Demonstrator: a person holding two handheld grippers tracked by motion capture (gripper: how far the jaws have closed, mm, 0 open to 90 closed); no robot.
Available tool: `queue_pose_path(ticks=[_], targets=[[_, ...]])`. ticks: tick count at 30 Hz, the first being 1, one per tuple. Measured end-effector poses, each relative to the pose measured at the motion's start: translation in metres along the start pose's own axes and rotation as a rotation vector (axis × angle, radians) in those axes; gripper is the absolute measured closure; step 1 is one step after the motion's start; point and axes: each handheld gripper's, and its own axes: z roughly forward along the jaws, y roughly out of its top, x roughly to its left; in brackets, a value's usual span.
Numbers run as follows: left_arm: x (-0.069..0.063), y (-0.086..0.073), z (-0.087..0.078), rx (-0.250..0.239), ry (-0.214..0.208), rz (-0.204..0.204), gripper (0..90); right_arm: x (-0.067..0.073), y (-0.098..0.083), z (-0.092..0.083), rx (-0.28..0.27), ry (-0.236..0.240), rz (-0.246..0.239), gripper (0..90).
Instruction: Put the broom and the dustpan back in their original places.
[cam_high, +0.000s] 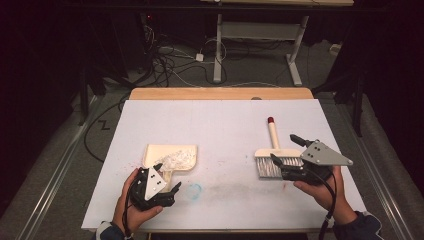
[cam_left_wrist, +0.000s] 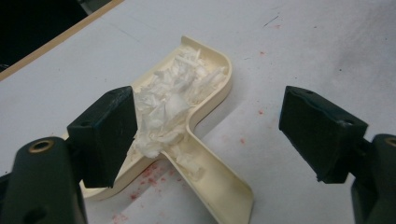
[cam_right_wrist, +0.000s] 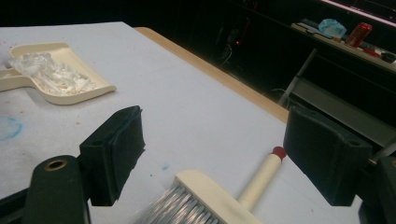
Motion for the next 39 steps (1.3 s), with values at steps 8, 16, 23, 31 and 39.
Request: queue_pose_path(ticks=[8, 16, 23, 31, 39], targets=[[0.0, 0.001, 0.002, -0.008, -0.008, 0.006, 18.9, -0.003, -0.017, -0.013, 0.001, -0.01, 0.001, 21.0], [-0.001, 0.001, 0.003, -0.012, -0.019, 0.015, 18.9, 0.0, -0.039, -0.02, 0.035, -0.018, 0.0, 21.4], [-0.001, -0.001, 0.003, -0.006, -0.016, 0.025, 18.9, 0.002, -0.057, -0.026, 0.048, 0.0, 0.021, 22.0], [-0.001, -0.009, -0.001, -0.01, -0.015, 0.018, 18.9, 0.008, -0.088, -0.03, 0.109, -0.023, 0.058, 19.8], [-0.001, -0.008, 0.004, -0.014, -0.02, 0.023, 17.3, 0.011, -0.095, -0.029, 0.155, -0.022, 0.056, 16.5]])
